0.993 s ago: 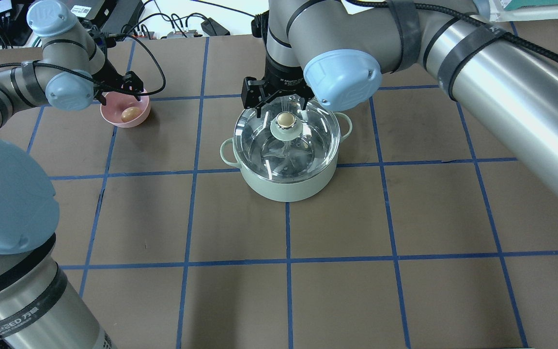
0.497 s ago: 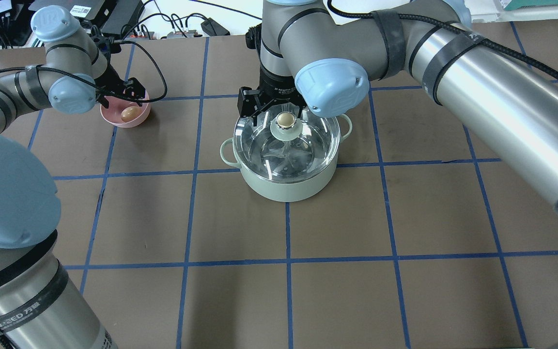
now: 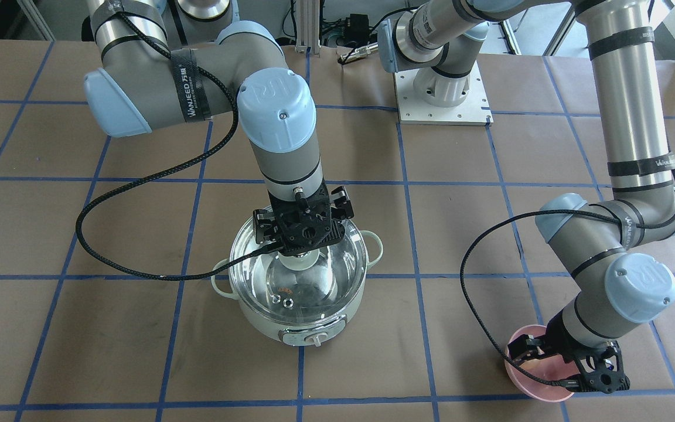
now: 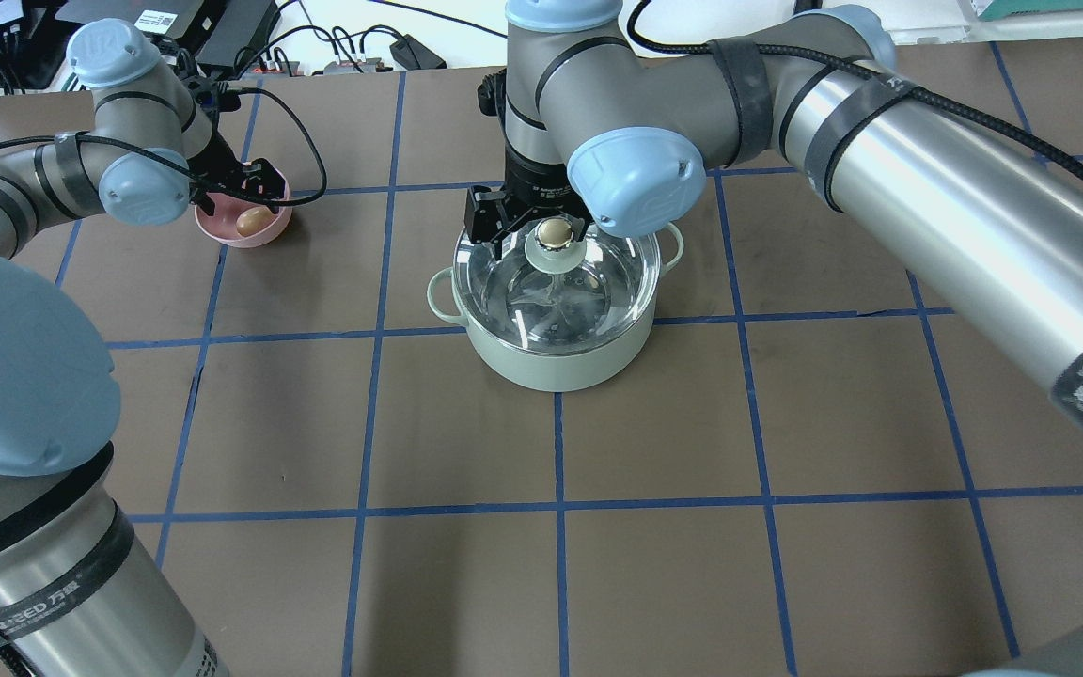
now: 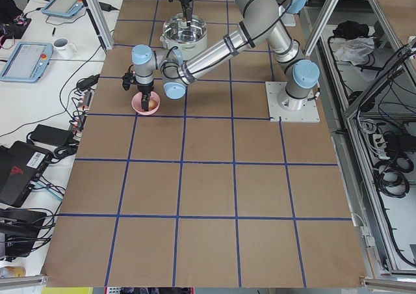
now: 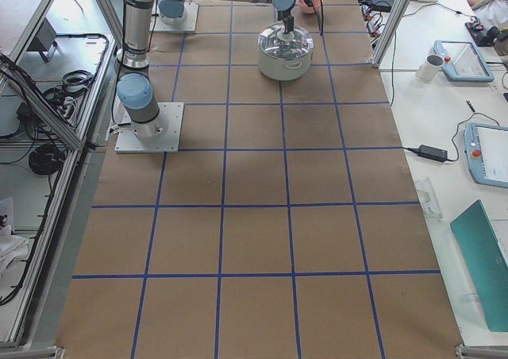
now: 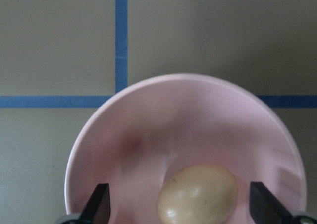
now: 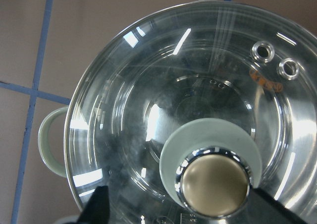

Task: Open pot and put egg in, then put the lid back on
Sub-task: 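Grasp the glass lid knob with the right gripper while the left gripper grasps the egg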

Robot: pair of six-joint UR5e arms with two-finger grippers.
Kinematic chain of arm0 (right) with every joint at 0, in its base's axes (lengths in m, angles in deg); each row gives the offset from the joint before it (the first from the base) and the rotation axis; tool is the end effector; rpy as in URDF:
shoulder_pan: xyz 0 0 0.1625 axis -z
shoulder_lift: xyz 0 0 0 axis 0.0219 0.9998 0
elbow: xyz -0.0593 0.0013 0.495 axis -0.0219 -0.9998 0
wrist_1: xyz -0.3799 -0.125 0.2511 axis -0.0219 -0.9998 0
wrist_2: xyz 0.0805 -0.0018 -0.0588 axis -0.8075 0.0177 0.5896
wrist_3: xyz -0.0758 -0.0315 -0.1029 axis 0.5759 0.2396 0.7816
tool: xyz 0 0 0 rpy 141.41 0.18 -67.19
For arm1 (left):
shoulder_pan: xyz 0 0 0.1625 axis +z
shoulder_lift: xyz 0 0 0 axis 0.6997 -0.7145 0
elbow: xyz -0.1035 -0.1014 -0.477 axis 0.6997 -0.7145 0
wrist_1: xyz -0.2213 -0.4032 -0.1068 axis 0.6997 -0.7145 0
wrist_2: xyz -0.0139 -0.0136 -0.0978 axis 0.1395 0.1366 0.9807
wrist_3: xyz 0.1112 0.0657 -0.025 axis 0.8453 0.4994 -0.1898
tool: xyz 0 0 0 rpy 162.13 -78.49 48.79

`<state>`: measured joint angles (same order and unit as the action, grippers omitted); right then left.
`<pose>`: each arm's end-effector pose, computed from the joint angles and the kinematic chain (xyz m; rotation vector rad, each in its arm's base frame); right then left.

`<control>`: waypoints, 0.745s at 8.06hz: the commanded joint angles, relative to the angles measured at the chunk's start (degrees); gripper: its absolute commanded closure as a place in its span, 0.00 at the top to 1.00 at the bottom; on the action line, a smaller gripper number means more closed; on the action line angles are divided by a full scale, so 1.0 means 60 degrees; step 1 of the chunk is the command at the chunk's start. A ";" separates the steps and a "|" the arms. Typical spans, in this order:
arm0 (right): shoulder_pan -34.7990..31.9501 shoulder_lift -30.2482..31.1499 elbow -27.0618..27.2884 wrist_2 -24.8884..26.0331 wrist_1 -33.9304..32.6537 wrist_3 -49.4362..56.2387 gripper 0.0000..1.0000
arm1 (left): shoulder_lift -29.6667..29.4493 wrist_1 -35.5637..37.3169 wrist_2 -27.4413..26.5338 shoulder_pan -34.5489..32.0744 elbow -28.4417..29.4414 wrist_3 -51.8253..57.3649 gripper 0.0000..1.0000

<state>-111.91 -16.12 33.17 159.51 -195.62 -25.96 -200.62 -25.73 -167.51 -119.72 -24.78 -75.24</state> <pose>0.3970 -0.6368 0.3730 -0.3738 3.0084 -0.0266 0.0775 -0.8119 0.2023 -0.0241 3.0845 -0.1918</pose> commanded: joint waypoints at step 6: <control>0.0000 -0.0056 0.0034 0.0219 0.0041 -0.0142 1.00 | -0.0150 0.0016 0.0004 0.0000 -0.0006 0.0078 0.50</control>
<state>-111.91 -15.93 33.37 160.79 -195.21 -26.52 -201.44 -25.57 -167.39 -119.72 -24.82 -74.82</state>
